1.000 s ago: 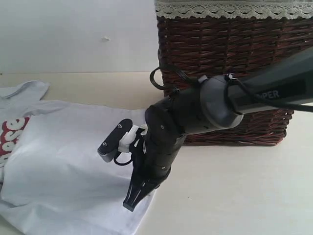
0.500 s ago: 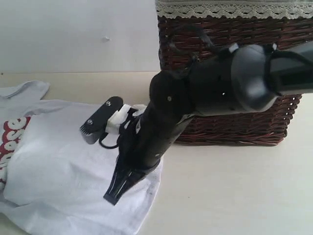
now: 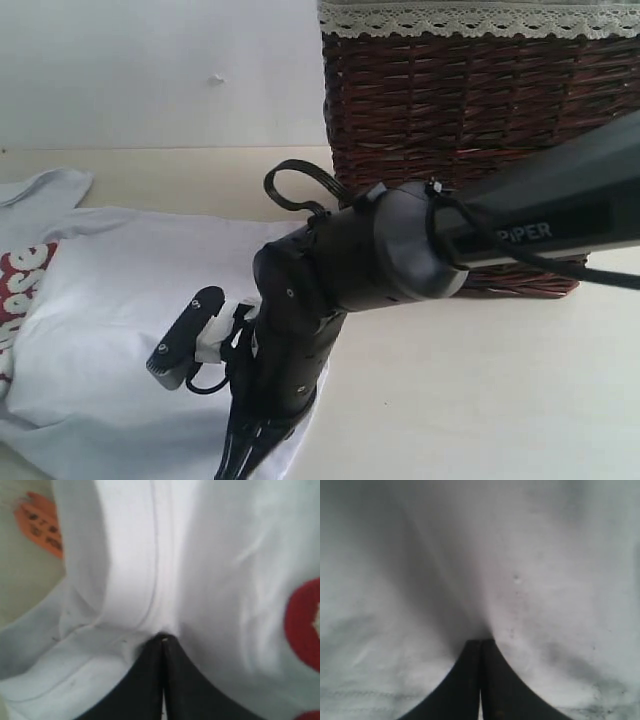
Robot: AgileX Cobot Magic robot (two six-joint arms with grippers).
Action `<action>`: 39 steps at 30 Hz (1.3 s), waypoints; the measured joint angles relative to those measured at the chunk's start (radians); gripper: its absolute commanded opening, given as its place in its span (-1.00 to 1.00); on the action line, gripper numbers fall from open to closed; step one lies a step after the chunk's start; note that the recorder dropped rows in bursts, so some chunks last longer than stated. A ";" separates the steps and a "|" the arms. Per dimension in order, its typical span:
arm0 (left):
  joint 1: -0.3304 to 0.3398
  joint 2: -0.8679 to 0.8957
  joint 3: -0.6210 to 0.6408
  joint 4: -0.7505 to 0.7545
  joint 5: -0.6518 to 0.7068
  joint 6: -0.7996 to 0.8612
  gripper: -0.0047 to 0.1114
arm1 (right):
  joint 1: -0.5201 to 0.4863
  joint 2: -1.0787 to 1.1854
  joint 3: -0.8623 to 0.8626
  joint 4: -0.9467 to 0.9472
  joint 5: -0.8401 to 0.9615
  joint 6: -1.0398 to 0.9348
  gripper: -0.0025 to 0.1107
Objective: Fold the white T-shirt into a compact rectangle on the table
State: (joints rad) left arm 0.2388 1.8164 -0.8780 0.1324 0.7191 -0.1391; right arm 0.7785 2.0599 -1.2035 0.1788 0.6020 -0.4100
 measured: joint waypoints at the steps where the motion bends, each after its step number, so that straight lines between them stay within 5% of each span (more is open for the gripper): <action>1: 0.000 0.000 -0.008 0.026 0.003 -0.023 -0.92 | 0.000 0.001 0.000 -0.013 0.002 0.021 -0.96; 12: 0.112 0.110 -0.127 0.155 0.007 -0.136 -0.92 | -0.002 0.005 -0.008 -0.065 0.039 0.058 -0.96; 25: 0.130 0.213 -0.285 0.152 0.013 -0.103 -0.92 | -0.005 0.005 -0.008 -0.069 0.057 0.030 -0.96; 29: 0.123 0.153 -0.315 0.018 -0.031 -0.030 -0.92 | -0.006 -0.005 -0.008 -0.071 0.057 0.030 -0.96; 35: 0.106 0.069 -0.241 -0.384 -0.042 0.339 -0.92 | -0.006 -0.008 -0.006 -0.077 0.058 0.028 -0.96; 39: 0.069 0.126 -0.219 -0.406 -0.035 0.376 -0.92 | -0.006 -0.008 -0.006 -0.077 0.058 0.028 -0.96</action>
State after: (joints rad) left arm 0.3075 1.9426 -1.0968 -0.2739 0.6844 0.2364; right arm 0.7722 2.0523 -1.2099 0.1021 0.6597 -0.3821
